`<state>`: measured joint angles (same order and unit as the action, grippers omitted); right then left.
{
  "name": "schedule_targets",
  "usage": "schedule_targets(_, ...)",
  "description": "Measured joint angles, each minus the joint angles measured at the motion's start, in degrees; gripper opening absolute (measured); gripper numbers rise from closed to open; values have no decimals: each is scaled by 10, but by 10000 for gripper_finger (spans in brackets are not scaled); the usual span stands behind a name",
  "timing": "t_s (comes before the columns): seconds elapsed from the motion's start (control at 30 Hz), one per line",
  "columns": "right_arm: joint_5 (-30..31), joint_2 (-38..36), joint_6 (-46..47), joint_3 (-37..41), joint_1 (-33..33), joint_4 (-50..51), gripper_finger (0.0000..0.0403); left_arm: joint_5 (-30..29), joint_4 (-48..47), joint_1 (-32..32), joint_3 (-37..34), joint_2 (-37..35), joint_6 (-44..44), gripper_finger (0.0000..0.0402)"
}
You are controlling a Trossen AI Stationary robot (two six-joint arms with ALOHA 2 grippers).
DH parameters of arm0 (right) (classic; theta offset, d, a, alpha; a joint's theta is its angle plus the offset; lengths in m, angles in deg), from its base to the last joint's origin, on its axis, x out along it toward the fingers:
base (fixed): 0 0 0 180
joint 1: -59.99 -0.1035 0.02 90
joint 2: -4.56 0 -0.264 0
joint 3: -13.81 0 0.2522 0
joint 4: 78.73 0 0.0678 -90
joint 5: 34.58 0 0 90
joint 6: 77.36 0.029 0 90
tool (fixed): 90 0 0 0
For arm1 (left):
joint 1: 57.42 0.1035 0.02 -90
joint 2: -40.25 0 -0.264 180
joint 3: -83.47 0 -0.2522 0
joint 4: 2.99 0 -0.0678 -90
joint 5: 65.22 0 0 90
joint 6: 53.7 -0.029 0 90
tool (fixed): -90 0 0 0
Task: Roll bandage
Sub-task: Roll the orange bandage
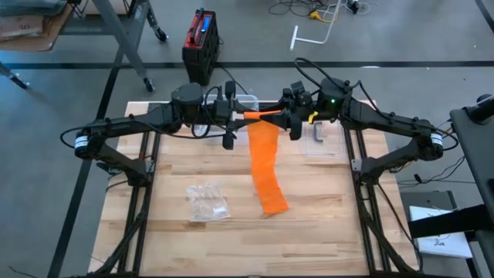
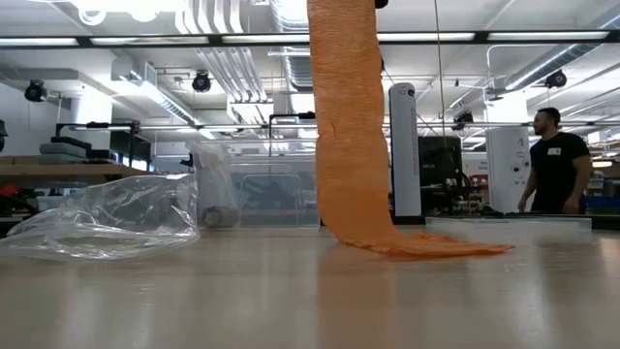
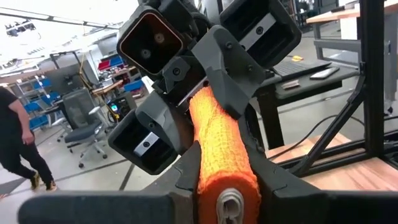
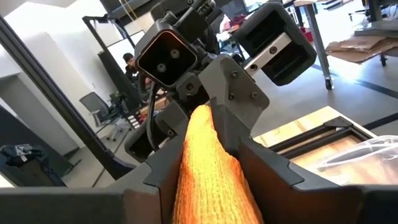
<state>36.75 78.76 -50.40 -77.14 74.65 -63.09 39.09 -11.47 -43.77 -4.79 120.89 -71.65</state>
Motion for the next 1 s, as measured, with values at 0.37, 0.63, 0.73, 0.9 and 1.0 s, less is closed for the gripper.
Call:
schedule_targets(0.37, 3, 0, 1, 1, 0, 8, 176, -3, -9, 0, 0, -3, -41, 61)
schedule_targets(0.63, 6, 0, -5, 1, 0, 10, 181, -4, -10, 1, 0, -6, -38, 67)
schedule_targets(0.73, 7, 0, 0, 1, 0, 10, 172, -4, -10, 1, 0, -7, -39, 69)
schedule_targets(0.9, 7, 0, -1, 2, 0, 8, 148, -4, -13, 1, 0, -7, -44, 62)
schedule_targets(1.0, 7, 0, -11, 2, 0, 7, 125, -4, -13, 1, 0, -7, -53, 62)
